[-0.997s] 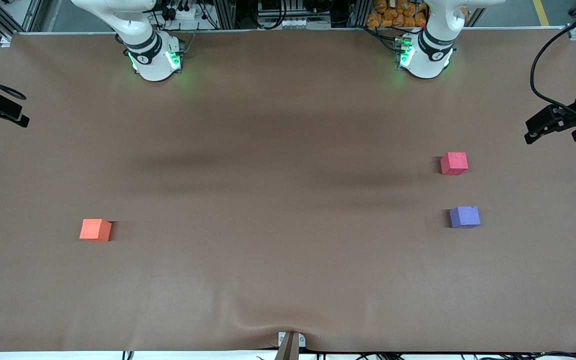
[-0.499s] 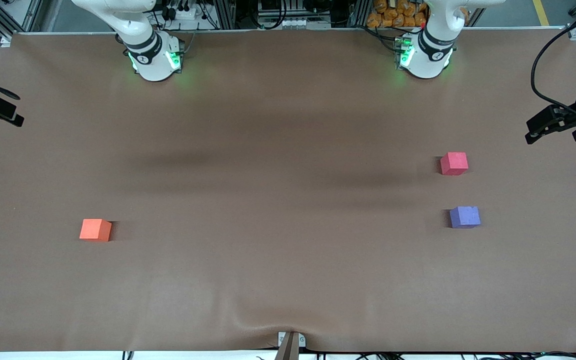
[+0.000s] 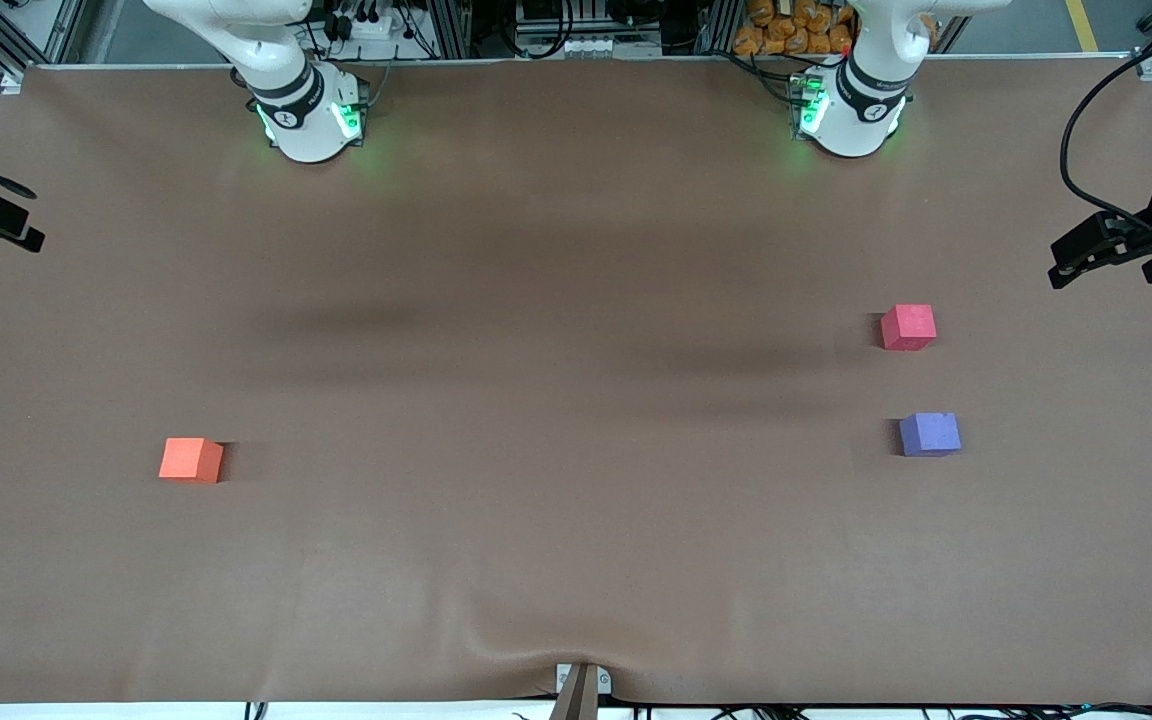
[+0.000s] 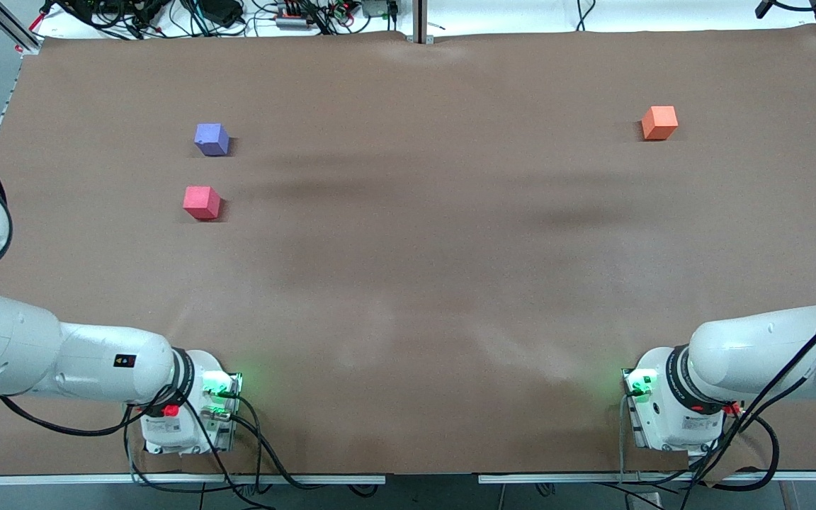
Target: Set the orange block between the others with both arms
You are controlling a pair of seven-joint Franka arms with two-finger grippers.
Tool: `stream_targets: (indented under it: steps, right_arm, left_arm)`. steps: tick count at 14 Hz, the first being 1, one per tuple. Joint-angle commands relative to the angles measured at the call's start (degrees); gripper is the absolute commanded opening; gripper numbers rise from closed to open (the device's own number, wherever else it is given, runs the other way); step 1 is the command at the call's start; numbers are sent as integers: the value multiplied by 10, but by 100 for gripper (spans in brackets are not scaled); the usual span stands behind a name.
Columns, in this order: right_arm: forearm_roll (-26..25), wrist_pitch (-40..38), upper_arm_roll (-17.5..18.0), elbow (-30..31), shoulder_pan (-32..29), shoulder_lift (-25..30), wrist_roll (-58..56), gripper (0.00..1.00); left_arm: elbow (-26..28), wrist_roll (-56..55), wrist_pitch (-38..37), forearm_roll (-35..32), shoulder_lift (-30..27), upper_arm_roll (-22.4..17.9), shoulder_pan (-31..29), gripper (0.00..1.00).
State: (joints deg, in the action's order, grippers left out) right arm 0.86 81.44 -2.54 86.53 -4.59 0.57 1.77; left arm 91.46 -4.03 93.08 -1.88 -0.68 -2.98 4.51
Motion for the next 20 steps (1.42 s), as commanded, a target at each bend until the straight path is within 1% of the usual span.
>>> stream_targets:
  steps: [1, 12, 14, 16, 18, 20]
  right_arm:
    - [-1, -5, 10, 0, -14, 6, 3, 100]
    - [-1, -12, 9, 0, -20, 4, -2, 100]
    - [-1, -9, 9, 0, -21, 0, -3, 100]
    - [-1, -4, 9, 0, -24, -18, -3, 100]
    - [-1, 3, 9, 0, -27, -30, -3, 100]
    - [-1, 5, 9, 0, -27, -31, -3, 100]
  left_arm:
    - [-8, 13, -15, 9, 3, -1, 0, 100]
    - [-16, 25, -16, 8, 11, -4, -3, 100]
    - [-17, 40, -16, -1, 12, -3, -1, 100]
    - [-19, 57, -16, -1, 13, -3, -2, 100]
    - [-16, 48, -16, 0, 16, -3, -2, 100]
    - [-15, 48, -16, 1, 18, -3, -9, 100]
